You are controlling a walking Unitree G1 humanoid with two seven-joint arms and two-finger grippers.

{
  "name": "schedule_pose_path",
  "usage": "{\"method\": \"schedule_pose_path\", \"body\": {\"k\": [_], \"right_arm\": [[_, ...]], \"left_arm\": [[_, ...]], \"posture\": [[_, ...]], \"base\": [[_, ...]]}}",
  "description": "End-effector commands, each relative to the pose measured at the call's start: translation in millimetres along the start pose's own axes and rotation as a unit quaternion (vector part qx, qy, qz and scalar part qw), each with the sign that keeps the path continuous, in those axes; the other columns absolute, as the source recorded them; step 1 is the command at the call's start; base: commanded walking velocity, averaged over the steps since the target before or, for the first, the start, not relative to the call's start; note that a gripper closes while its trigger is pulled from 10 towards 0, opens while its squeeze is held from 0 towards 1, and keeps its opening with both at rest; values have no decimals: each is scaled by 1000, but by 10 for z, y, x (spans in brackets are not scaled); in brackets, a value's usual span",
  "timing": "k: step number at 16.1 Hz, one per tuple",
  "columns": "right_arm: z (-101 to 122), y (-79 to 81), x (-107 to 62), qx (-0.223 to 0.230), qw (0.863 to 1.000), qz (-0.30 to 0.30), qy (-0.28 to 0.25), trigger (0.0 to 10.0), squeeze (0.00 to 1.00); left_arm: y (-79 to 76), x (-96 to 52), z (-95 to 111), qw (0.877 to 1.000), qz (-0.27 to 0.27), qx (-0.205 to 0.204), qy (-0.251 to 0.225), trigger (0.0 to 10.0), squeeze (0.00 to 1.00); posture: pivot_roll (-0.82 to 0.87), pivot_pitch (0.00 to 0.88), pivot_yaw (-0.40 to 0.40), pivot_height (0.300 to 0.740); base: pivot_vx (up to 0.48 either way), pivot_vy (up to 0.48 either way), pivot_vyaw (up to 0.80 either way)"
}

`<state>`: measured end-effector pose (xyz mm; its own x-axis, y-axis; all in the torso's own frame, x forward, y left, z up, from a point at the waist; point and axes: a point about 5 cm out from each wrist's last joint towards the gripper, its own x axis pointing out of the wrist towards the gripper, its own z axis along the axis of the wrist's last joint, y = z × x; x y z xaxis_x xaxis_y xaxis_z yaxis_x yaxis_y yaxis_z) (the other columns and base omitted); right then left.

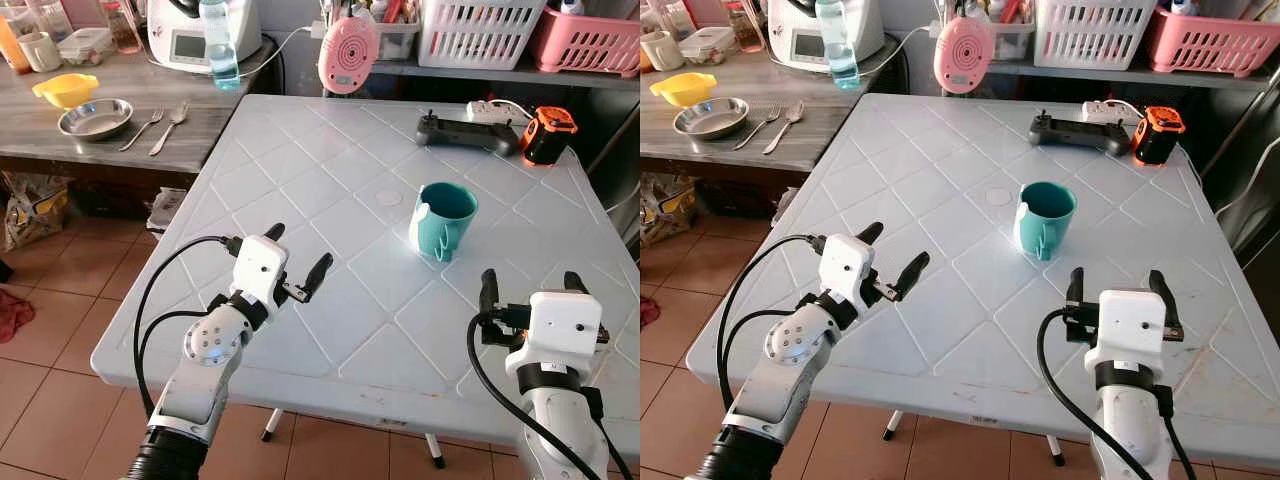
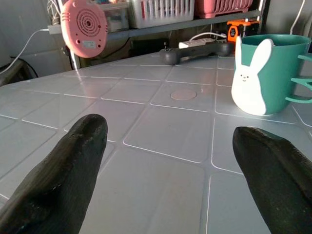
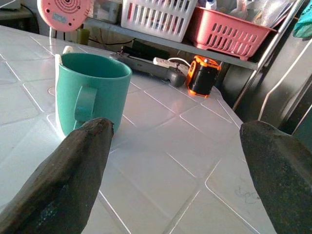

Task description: Setting the table

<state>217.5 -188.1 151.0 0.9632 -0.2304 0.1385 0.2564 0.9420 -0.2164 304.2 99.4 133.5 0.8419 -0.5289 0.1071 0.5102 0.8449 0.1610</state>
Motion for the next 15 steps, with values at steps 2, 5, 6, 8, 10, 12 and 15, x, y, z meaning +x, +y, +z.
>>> {"method": "schedule_pose_path", "body": {"k": [2,5,6,8,10,12,15], "right_arm": [[1,-13,-12,0,1000,-4,3,10000,0],[-130,263,283,48,998,34,27,10000,0],[-142,253,275,47,998,32,28,10000,0],[-152,251,273,48,998,31,29,10000,0],[-141,296,326,49,998,37,23,10000,0],[-127,354,425,38,998,45,10,10000,0],[-71,431,556,35,998,59,-5,10000,0]], "left_arm": [[-10,-6,-8,1000,-6,1,4,10000,0],[-128,-188,3,979,-198,-40,31,10000,0],[-139,-184,8,978,-201,-43,30,10000,0],[-163,-178,9,974,-219,-47,34,10000,0],[-140,-141,35,972,-229,-47,36,10000,0],[-112,-123,64,970,-235,-48,35,10000,0],[-133,-121,68,969,-239,-50,36,10000,0]], "posture": [[29,115,6,740],[56,169,53,740],[56,169,53,740],[52,170,53,740],[49,172,54,740],[50,171,56,740],[54,173,54,740]], "base": [[0,0,0],[0,0,0],[0,0,0],[0,0,0],[0,0,0],[0,0,0],[0,0,0]]}}
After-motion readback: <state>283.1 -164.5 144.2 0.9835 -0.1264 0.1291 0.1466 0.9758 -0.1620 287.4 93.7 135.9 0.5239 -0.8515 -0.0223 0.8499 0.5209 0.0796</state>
